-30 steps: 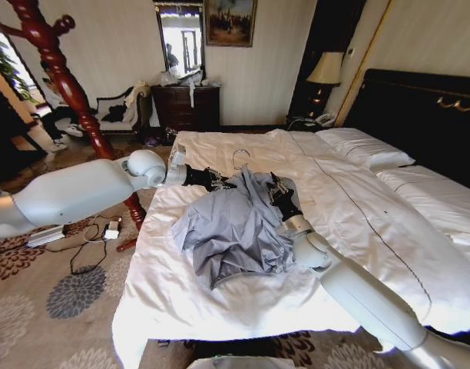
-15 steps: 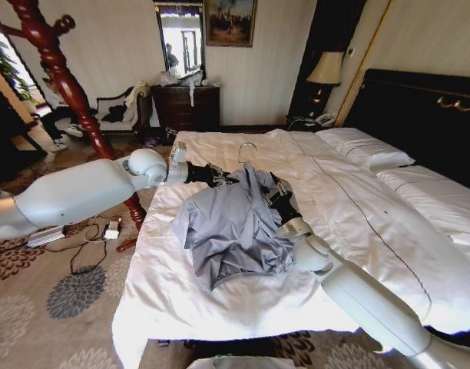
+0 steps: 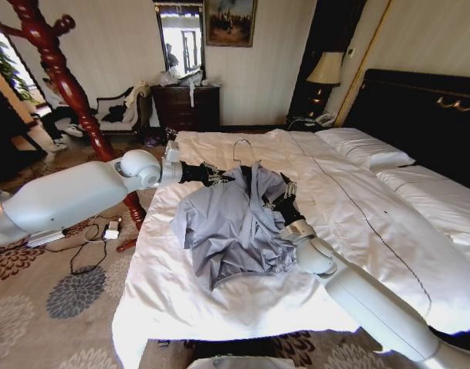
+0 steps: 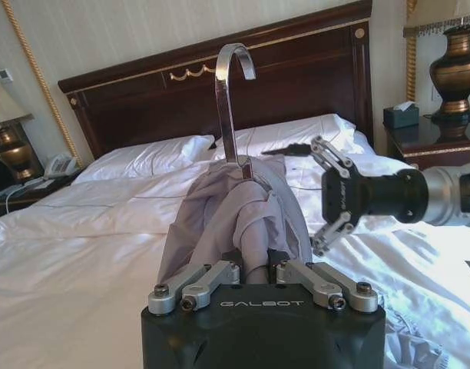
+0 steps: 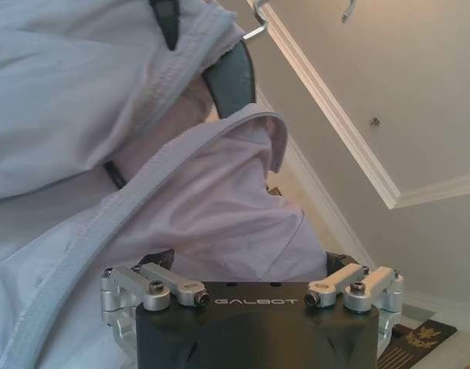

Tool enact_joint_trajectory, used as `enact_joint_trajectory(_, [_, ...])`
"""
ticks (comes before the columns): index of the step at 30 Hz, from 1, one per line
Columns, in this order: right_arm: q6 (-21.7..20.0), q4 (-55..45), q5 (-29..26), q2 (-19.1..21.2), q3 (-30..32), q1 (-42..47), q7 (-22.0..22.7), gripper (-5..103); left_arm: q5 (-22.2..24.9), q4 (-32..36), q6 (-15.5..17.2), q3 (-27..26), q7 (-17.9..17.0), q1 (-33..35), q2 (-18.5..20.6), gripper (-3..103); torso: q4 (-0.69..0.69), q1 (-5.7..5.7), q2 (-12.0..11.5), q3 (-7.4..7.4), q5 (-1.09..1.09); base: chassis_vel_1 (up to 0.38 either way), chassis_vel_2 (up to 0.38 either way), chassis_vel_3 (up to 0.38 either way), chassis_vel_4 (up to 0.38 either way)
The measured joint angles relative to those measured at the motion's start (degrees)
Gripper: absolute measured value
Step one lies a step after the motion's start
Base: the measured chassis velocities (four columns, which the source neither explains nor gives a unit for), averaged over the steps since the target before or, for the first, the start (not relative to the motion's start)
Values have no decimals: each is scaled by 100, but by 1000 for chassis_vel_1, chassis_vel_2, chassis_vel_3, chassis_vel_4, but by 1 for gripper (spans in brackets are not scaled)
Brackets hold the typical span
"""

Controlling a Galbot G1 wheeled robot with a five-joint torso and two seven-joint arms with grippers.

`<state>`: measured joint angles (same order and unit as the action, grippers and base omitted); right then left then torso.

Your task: Pick up the clothes from the bed and hang them on the clothes hanger.

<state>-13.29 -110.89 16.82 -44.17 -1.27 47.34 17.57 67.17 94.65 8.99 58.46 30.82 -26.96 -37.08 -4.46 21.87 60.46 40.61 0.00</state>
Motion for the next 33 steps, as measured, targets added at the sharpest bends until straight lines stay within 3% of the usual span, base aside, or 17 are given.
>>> enact_joint_trajectory(13, [-337, -62, -483, 13, -66, -198, 178, 100, -6, 102, 4, -260, -102, 321, 134, 15, 0, 0, 0, 0, 0, 0, 0, 0, 0])
enact_joint_trajectory(23, [-32, -332, 219, 57, -89, -462, -107, 100, 3, -45, 17, -632, -344, 697, -62, 15, 0, 0, 0, 0, 1, 0, 0, 0, 0])
enact_joint_trajectory(33, [529, -442, 780, 272, -140, -627, -820, 100, 194, 5, 85, -1103, -648, 1101, -255, 15, 0, 1, 0, 0, 0, 0, 0, 0, 0])
